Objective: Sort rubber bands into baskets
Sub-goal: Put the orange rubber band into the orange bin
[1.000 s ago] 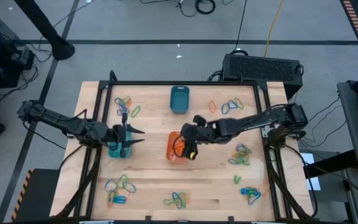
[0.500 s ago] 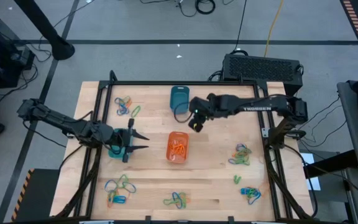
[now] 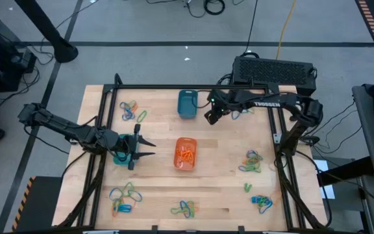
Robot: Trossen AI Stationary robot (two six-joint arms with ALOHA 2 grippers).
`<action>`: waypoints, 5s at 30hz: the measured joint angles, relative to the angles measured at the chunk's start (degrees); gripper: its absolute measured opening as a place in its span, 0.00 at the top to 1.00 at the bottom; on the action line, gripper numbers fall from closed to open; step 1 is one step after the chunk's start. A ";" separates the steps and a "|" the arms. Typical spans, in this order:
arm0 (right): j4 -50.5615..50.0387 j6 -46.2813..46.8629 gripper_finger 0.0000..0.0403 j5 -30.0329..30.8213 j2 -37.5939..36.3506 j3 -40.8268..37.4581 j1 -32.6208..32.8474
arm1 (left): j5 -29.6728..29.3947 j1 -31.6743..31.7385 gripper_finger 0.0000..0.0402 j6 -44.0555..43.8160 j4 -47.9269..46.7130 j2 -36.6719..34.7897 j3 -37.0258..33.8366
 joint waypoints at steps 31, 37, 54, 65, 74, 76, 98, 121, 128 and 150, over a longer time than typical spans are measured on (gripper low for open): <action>18.34 1.80 0.72 -2.49 4.33 -14.56 -2.58 | 0.00 -0.02 0.64 0.44 0.02 0.00 0.00; 17.12 0.38 0.81 -2.23 5.05 -14.36 -2.85 | -0.02 0.00 0.64 0.48 0.02 0.00 0.00; 2.93 -0.50 1.00 -3.25 -3.32 1.83 9.05 | -0.07 0.00 0.64 0.92 -0.02 0.00 0.00; 10.91 5.48 1.00 -1.93 -2.62 6.51 29.79 | -0.14 0.00 0.64 0.64 0.00 0.00 0.00; 18.90 9.85 1.00 0.52 5.29 6.48 33.95 | -0.27 0.04 0.64 0.44 0.56 -0.01 0.00; 19.99 10.22 1.00 0.69 6.98 6.48 33.63 | -0.24 0.02 0.64 0.44 0.48 0.00 0.00; 11.13 14.70 0.68 -17.78 9.97 11.10 30.16 | -0.09 0.00 0.64 0.48 0.39 0.00 0.00; -31.91 19.59 0.70 -13.06 9.90 20.32 48.71 | -0.04 0.00 0.64 0.44 0.37 0.00 0.00; -17.37 19.15 0.70 -13.05 10.01 20.32 52.00 | -0.04 0.00 0.64 0.42 0.39 0.00 0.00; -36.79 22.18 0.70 -4.05 8.30 20.01 52.87 | 0.22 0.00 0.64 -0.83 0.41 0.00 0.00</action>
